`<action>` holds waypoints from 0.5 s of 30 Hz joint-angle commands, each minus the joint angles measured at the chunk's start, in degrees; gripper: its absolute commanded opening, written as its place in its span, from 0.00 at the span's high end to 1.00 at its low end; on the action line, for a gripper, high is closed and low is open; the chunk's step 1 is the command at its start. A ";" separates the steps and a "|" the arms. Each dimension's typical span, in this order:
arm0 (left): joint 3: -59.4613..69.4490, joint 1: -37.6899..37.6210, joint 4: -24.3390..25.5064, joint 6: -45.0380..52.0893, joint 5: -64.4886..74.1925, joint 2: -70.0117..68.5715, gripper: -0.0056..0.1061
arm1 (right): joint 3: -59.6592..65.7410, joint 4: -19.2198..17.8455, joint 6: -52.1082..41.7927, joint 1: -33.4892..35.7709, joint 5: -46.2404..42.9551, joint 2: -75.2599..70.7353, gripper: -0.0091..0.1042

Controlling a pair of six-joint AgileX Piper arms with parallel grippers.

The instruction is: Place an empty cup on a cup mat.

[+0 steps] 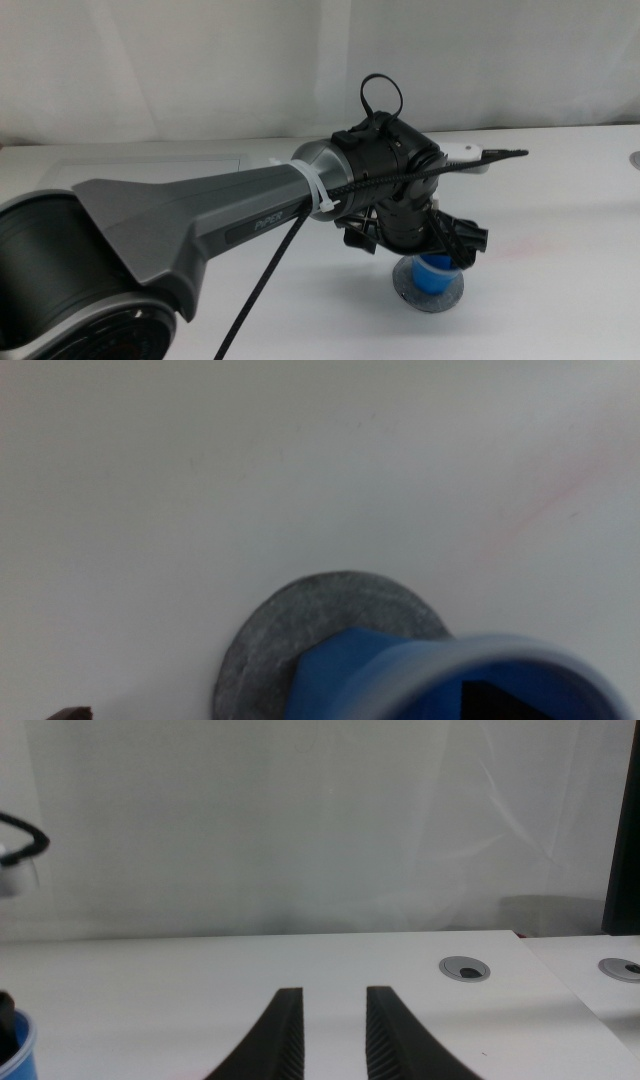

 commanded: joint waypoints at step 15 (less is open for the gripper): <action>-0.14 0.04 9.57 -0.42 -2.48 -10.87 0.14 | 2.21 -0.23 -0.16 0.20 0.02 -1.82 0.71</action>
